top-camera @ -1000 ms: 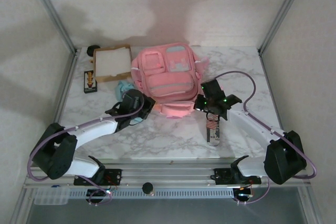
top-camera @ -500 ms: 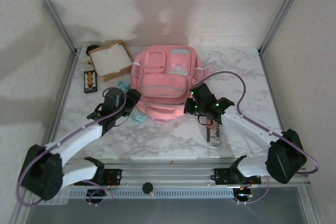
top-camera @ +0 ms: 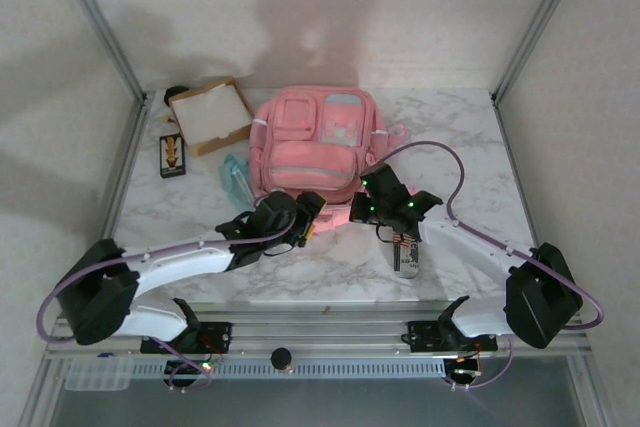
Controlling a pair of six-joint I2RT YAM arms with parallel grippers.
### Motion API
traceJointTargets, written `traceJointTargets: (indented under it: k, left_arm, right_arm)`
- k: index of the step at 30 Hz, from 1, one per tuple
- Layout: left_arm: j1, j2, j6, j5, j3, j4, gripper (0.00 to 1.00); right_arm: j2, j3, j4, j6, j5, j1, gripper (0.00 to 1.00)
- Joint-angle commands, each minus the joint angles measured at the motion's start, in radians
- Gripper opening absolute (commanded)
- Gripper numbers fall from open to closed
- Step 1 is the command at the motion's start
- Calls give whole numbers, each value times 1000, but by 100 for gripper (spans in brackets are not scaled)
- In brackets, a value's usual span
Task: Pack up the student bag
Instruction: Zip the student bag at the top-center of the table.
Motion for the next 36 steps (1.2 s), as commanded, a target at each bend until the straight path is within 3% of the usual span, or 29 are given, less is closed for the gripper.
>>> traceJointTargets:
  k: [1,11,27,35,36]
  left_arm:
    - [-10,59,-97,-50,83,10,68]
    - [-50,276,-227,-52,232,-7,51]
    - [-72,456,-415,-43,261,-9,28]
    - [-60,432,-376,-96,277,-81,0]
    - [-58,421,-358,-106,277,-76,0]
  right_arm:
    - [-3,-17,27,-26,5,4,0]
    - [1,-51,72,-41,-13,-5,0]
    - [22,-53,59,-77,12,-13,0]
    - [34,-49,7,-122,79,-112,0]
    - [33,-49,4,-133,93,-126,0]
